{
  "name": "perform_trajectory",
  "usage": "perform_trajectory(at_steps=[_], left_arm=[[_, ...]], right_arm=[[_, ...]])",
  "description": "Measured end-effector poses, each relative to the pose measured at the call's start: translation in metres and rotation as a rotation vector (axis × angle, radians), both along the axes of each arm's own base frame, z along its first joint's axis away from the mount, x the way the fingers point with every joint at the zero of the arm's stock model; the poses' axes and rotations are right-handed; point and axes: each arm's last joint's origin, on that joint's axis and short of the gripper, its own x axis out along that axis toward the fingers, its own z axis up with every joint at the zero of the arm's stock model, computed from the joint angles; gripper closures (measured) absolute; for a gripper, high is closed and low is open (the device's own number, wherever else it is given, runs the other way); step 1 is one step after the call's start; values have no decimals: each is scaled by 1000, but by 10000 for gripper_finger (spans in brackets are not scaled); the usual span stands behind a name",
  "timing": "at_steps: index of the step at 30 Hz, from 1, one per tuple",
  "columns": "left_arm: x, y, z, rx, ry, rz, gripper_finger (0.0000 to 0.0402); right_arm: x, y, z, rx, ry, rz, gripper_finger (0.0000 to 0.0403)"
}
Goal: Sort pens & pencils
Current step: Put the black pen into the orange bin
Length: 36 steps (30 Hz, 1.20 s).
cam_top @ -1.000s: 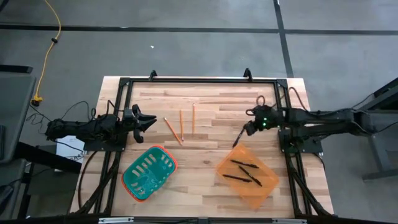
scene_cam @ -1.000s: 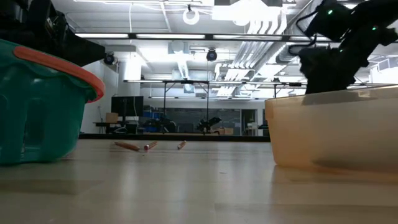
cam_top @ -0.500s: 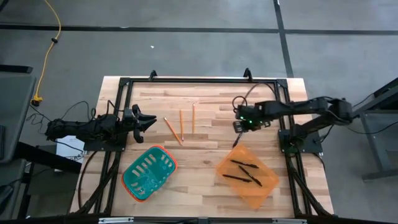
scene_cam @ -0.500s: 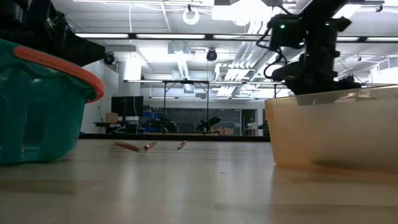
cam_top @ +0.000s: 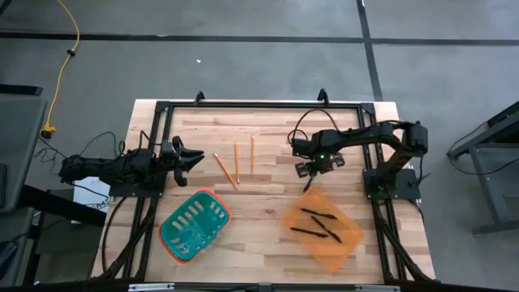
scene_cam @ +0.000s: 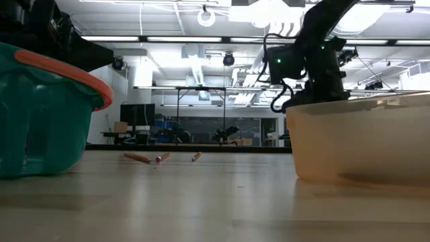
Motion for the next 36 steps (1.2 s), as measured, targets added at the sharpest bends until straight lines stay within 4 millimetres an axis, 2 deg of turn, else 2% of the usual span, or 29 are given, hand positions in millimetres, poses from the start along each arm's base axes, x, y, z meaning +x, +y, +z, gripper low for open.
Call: perform_trajectory(at_steps=[13, 26, 36], left_arm=[[0, 0, 0, 0, 0, 0, 330], [0, 0, 0, 0, 0, 0, 330], [0, 0, 0, 0, 0, 0, 330]], right_arm=[[1, -12, -6, -11, -17, -1, 274], [-5, -13, -19, -5, -50, -12, 274], [-3, -17, -20, -66, -71, 85, 274]])
